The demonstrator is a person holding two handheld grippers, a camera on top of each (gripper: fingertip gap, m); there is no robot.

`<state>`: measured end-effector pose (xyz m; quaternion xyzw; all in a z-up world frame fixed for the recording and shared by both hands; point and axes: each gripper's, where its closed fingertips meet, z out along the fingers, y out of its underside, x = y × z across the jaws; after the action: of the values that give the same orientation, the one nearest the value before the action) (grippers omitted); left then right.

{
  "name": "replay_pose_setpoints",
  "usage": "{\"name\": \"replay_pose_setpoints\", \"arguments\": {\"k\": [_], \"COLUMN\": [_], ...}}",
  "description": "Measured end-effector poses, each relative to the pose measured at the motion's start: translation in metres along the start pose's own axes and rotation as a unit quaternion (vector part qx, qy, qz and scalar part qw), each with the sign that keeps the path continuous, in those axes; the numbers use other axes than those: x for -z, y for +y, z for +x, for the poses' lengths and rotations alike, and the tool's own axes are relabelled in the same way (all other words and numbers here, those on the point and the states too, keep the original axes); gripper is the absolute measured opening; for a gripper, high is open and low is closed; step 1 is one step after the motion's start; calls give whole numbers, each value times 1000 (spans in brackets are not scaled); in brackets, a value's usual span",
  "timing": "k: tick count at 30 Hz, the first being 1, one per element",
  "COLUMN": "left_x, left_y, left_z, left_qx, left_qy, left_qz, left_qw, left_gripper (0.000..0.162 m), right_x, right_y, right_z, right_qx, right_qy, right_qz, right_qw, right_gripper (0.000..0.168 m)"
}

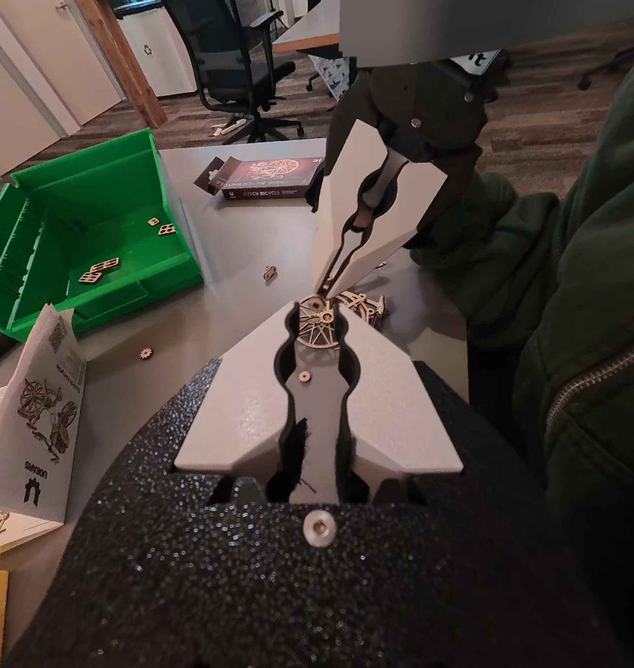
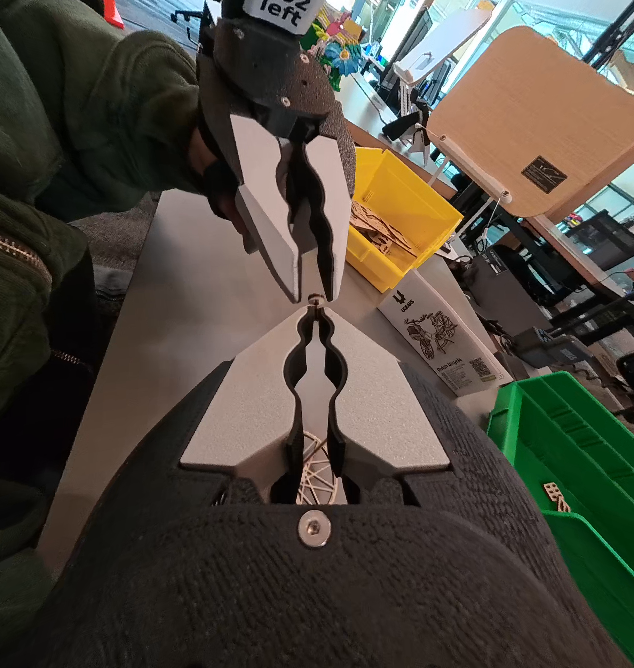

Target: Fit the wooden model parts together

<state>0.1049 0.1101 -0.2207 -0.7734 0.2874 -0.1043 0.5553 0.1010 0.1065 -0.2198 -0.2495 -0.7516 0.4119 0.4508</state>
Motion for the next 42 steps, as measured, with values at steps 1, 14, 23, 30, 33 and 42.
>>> {"name": "replay_pose_setpoints", "arguments": {"k": [1, 14, 23, 30, 33, 42], "left_x": [0, 4, 51, 71, 72, 67], "left_y": [-1, -9, -32, -25, -27, -19], "left_z": [2, 2, -30, -30, -24, -32], "left_qx": [-3, 32, 206, 260, 261, 257], "left_qy": [3, 9, 68, 131, 149, 100], "left_qz": [3, 98, 375, 463, 465, 444], "left_qw": [1000, 995, 901, 837, 833, 853], "left_gripper": [12, 6, 6, 6, 6, 5], "right_x": [0, 2, 14, 11, 3, 76], "right_y": [-1, -8, -31, -42, -68, -102], "right_z": [-1, -1, 22, 26, 20, 94], "right_qx": [1, -10, -59, -115, -125, -102], "right_qy": [-2, -8, 41, 25, 12, 242], "right_qz": [2, 29, 130, 193, 248, 199], "right_qw": [1000, 999, 989, 974, 961, 944], "right_gripper": [1, 1, 20, 20, 19, 23]}}
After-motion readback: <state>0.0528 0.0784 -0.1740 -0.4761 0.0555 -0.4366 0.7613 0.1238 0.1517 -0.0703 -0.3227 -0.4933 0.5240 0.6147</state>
